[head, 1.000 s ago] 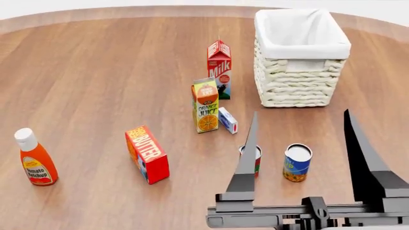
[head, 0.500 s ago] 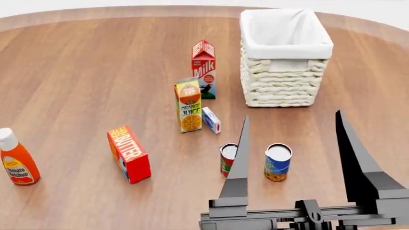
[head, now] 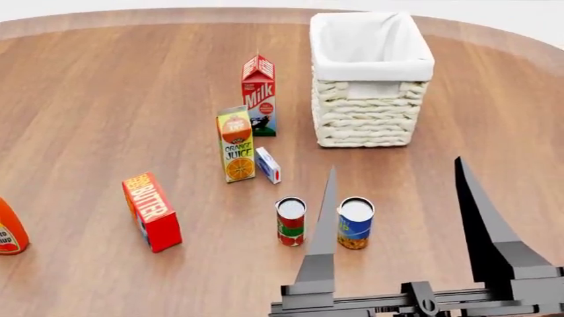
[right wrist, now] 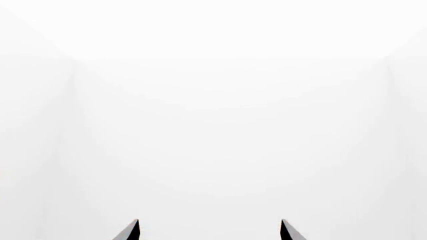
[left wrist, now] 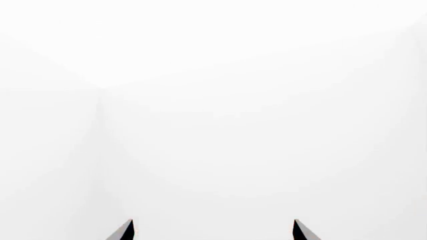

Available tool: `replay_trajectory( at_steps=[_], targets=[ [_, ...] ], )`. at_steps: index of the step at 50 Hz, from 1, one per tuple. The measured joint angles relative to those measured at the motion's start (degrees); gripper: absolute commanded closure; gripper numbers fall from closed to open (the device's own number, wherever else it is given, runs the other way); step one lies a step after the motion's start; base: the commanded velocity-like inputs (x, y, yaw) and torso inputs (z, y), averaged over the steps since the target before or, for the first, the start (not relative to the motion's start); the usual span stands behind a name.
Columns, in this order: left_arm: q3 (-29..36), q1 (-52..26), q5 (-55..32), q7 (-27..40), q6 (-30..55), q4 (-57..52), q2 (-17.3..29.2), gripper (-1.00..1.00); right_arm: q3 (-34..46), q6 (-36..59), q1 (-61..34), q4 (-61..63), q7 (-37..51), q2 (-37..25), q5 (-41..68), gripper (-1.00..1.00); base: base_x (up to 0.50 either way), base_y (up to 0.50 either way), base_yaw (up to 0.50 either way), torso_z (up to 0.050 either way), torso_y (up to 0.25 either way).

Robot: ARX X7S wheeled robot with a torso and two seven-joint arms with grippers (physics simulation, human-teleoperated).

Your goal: Pick up the alphabet soup and the tomato sauce, and put them in the basket.

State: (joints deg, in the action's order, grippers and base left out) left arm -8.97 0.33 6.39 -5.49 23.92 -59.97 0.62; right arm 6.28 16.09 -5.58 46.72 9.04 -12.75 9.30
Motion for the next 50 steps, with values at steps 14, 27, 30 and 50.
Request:
replay_trajectory(
  at_steps=[14, 27, 30, 50],
  targets=[
    [0.2, 0.2, -0.1, 0.3, 0.1, 0.0, 0.2, -1.00, 0.7, -0.5, 0.2, -0.5, 1.0, -0.7, 0.2, -1.00, 0.13, 0.00, 0.00, 0.000, 0.000],
    [0.2, 0.0, -0.1, 0.1, 0.1, 0.0, 0.1, -1.00, 1.3, 0.0, -0.3, -0.2, 1.9, -1.4, 0.7, -1.00, 0.20, -0.05, 0.00, 0.000, 0.000],
    [0.2, 0.0, -0.1, 0.1, 0.0, 0.0, 0.0, -1.00, 1.5, 0.5, -0.6, 0.2, 2.1, -1.5, 1.0, -1.00, 0.32, -0.09, 0.00, 0.000, 0.000],
    [0.4, -0.1, -0.3, 0.0, 0.1, 0.0, -0.1, -1.00, 2.6, -1.0, -0.4, 0.1, 3.1, -2.5, 1.0, -1.00, 0.41, -0.08, 0.00, 0.000, 0.000]
  ],
)
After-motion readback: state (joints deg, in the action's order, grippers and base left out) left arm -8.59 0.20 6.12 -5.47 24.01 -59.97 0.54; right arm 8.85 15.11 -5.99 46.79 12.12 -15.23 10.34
